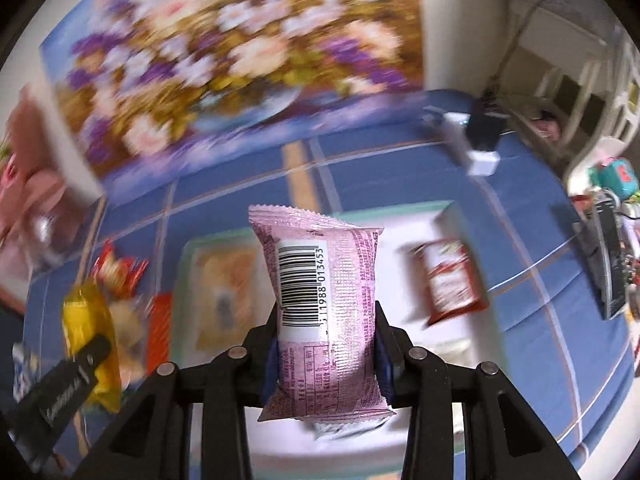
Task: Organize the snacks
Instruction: 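Lift the yellow bread bag and pink pack and carry both over the white tray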
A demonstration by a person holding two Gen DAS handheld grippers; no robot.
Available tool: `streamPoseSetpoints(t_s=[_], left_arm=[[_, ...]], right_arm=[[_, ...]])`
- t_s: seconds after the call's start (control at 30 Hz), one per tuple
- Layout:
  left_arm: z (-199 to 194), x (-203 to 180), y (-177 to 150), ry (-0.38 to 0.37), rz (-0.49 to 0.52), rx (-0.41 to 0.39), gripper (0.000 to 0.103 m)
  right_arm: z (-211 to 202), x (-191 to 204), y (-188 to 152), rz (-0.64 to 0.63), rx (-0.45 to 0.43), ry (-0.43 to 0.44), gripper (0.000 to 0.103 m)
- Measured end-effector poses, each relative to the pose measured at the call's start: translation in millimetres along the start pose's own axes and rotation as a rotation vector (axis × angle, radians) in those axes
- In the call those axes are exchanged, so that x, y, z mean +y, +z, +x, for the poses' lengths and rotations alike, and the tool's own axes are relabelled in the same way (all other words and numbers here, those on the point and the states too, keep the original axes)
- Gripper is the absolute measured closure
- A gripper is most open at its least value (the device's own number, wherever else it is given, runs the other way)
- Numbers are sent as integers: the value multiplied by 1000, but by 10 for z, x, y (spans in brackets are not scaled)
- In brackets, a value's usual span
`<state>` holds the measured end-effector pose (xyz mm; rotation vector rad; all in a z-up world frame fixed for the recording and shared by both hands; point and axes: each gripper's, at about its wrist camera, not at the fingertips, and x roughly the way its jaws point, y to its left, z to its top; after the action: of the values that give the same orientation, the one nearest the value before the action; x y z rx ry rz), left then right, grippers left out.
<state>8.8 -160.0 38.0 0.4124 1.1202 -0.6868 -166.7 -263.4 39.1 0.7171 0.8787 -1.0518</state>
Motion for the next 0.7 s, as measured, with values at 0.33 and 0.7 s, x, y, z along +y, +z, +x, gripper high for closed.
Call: streamPoseSetpoints(t_s=[0.33, 0.7], left_arm=[[117, -379, -271, -142, 115, 82, 60], [518, -642, -446, -155, 174, 172, 60]], right_arm=[[129, -295, -14, 21, 18, -10, 62], [553, -289, -105, -25, 75, -30, 62]])
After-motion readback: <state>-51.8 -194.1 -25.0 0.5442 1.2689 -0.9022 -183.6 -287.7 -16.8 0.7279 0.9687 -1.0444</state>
